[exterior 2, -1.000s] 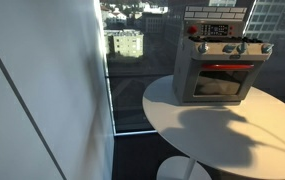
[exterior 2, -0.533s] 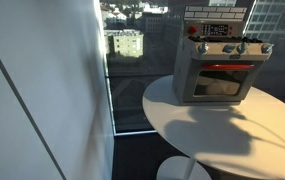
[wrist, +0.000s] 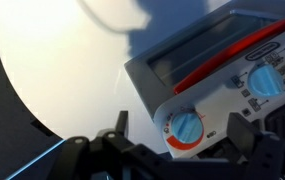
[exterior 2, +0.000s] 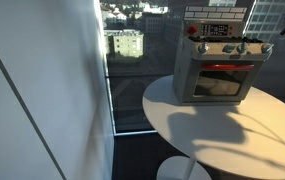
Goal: Turn the knob on the far right of the stove to the left
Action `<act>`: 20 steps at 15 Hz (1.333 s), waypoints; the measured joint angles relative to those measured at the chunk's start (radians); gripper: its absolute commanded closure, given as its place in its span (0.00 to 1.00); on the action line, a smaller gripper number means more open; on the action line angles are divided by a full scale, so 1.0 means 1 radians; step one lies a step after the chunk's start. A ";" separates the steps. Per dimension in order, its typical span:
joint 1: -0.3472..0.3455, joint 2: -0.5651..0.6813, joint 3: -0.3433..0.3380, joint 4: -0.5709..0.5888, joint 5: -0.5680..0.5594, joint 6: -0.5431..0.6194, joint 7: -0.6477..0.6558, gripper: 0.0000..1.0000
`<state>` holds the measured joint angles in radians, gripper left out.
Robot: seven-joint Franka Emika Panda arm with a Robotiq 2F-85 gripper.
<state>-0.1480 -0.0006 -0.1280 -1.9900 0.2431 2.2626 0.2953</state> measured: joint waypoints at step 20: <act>0.022 0.113 0.031 -0.005 0.230 0.306 -0.018 0.00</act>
<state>-0.1259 0.1128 -0.0969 -1.9948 0.4727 2.5682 0.2770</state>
